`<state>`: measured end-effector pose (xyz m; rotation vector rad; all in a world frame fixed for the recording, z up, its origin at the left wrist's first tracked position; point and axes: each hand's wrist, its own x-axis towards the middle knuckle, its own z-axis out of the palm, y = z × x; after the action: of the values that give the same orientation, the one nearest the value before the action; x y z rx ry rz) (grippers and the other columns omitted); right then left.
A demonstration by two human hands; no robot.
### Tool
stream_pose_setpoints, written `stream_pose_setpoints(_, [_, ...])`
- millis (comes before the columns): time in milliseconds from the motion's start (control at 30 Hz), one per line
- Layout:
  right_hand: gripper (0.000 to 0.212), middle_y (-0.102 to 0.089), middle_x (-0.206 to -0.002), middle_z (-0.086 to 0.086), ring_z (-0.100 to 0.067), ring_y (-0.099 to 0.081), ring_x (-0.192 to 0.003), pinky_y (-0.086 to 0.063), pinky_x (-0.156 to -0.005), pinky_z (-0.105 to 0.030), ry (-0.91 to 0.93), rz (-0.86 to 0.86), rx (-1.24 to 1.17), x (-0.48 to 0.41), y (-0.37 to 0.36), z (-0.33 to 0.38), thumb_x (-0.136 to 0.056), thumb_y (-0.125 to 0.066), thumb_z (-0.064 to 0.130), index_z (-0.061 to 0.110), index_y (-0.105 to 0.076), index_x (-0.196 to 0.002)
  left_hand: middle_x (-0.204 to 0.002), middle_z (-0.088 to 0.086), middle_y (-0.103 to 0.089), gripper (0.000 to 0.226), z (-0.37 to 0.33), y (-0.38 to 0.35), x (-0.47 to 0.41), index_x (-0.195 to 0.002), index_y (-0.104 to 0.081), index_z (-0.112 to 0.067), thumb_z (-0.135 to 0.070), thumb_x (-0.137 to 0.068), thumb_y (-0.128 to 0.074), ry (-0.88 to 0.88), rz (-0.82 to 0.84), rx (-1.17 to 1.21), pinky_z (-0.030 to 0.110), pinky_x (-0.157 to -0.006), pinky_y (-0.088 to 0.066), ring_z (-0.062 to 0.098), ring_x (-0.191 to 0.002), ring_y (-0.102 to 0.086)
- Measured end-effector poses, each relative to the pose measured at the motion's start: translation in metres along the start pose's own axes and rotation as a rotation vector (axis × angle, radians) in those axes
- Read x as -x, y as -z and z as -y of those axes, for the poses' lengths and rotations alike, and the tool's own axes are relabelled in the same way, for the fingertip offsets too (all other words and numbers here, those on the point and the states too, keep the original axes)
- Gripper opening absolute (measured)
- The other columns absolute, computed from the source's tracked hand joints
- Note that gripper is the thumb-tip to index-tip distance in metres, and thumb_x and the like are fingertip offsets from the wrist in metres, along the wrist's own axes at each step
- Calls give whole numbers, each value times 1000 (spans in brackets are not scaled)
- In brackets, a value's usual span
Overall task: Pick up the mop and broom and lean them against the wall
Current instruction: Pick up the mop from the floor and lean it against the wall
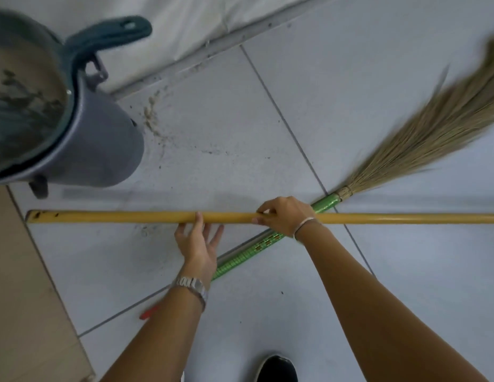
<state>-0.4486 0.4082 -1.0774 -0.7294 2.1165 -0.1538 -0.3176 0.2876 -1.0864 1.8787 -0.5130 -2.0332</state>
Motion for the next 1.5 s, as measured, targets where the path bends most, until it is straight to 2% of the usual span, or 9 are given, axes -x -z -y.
stream_pose_setpoints(200, [33,-71,-101,3,-17,-61,-86,-51,-70,-30,16,54,-102,66,49,15,-78,-62,53,35,-67,-105,-103,4,-60,48,-20,1,104,-131,-39,-24,-13,-89,-60,-84,-94,72,53,-82,-52,27,-112,-55])
stream_pose_setpoints(333, [32,-71,-98,7,-14,-60,-85,-46,-68,-27,25,37,-163,122,111,28,-76,-63,55,39,-67,-103,-111,9,-63,44,-51,-22,183,-122,-45,-27,-10,-86,-63,-176,-87,98,49,-79,-55,26,-110,-59])
stream_pose_setpoints(500, [27,-61,-71,19,-9,-57,-81,-47,-70,-25,36,-42,-305,190,233,49,-75,-66,51,39,-69,-100,-120,16,-60,38,-120,-85,287,-107,-48,-30,-7,-83,-66,-366,84,109,41,-69,-59,23,-106,-62])
stream_pose_setpoints(633, [18,-68,-81,5,-10,-59,-83,-49,-82,-26,94,-186,-423,257,349,82,-77,-69,42,35,-73,-93,-112,8,-60,43,-197,-151,392,-114,-47,-25,-5,-82,-67,-535,258,142,39,-64,-61,19,-99,-64])
stream_pose_setpoints(733, [7,-71,-84,8,-11,-62,-91,-46,-81,-22,147,-256,-569,310,429,116,-74,-74,33,38,-75,-79,-111,7,-62,41,-257,-186,474,-111,-50,-26,-10,-80,-71,-692,363,118,35,-60,-61,22,-95,-67])
stream_pose_setpoints(933, [13,-75,-86,-1,-15,-70,-86,-54,-72,-22,317,-373,-761,450,556,195,-80,-70,29,24,-75,-91,-106,3,-65,45,-384,-218,655,-113,-52,-24,-14,-76,-75,-944,649,28,39,-62,-61,5,-82,-70])
stream_pose_setpoints(1200, [31,-77,-81,-5,-17,-72,-80,-57,-61,-23,500,-653,-981,603,617,242,-62,-74,40,22,-77,-86,-99,1,-69,37,-458,-226,845,-107,-58,-26,-15,-76,-75,-1133,1007,-200,39,-62,-61,17,-85,-71])
stream_pose_setpoints(1367, [27,-75,-77,3,-10,-70,-78,-56,-61,-22,563,-722,-1023,651,613,240,-62,-74,35,24,-77,-87,-97,8,-63,25,-452,-222,892,-107,-61,-23,-20,-83,-67,-1097,1212,-419,44,-73,-60,18,-96,-67])
stream_pose_setpoints(1500, [29,-76,-80,-3,-18,-72,-80,-57,-61,-24,582,-769,-1049,670,604,237,-63,-75,32,19,-77,-88,-111,22,-63,36,-439,-212,908,-117,-59,-14,-26,-84,-66,-1074,1243,-455,53,-73,-58,29,-100,-66])
